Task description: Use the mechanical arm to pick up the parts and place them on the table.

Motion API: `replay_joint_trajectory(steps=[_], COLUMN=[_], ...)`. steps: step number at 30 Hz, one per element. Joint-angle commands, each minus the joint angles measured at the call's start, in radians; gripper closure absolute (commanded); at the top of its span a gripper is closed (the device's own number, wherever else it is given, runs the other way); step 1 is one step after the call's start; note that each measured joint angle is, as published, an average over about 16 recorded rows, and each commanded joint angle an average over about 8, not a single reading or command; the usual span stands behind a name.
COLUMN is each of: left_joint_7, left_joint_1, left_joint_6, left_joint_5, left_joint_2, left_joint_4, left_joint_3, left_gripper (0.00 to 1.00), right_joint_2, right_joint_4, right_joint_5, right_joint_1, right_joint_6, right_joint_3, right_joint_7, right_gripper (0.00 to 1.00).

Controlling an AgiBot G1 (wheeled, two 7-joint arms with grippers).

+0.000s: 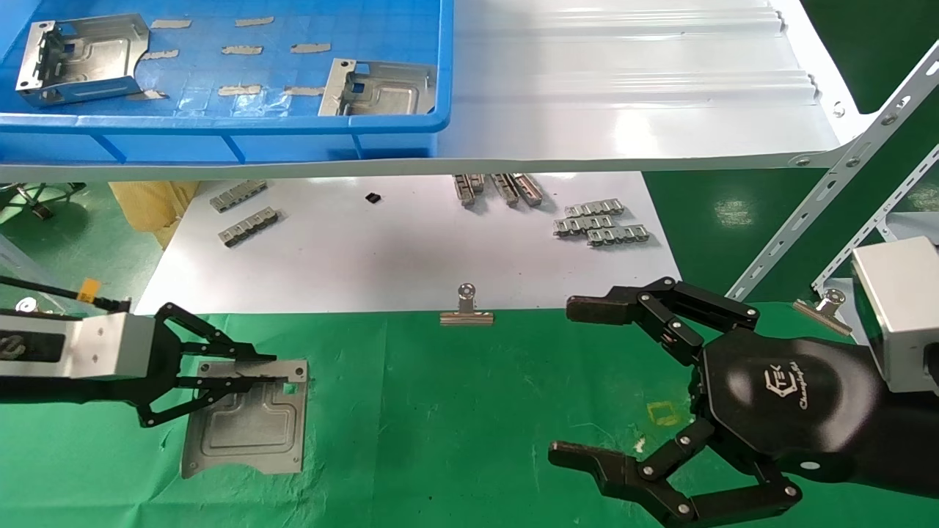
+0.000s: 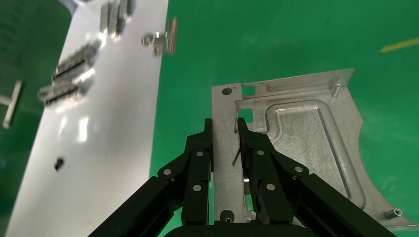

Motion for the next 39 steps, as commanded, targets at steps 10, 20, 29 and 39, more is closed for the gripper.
replay_joint_trajectory(steps=[10,20,29,39], left_joint_7=[0.227,0.321,0.324,0.135], left_joint_1=[0.044,0.029,0.007,0.033], left_joint_6=[-0.025,-0.023,0.009,0.045], left_joint_5=[0.007,0.033,0.019,-0.052], left_joint_2=[0.08,0.124,0.138,0.127], left_joint_4=[0.224,0.313,0.362,0.391], left_joint_3=[0.012,0.029,0.022,-0.006], left_gripper=[0.56,0.0,0.0,0.0], right_joint_2=[0.0,0.0,0.0,0.0], right_joint_4=[0.0,0.0,0.0,0.0], right_joint_5=[0.0,0.0,0.0,0.0], right_joint_1=[0.0,0.0,0.0,0.0], right_joint_6=[0.0,0.0,0.0,0.0], right_joint_3=[0.0,0.0,0.0,0.0], right_joint_7=[0.0,0.0,0.0,0.0], right_gripper=[0.0,0.0,0.0,0.0])
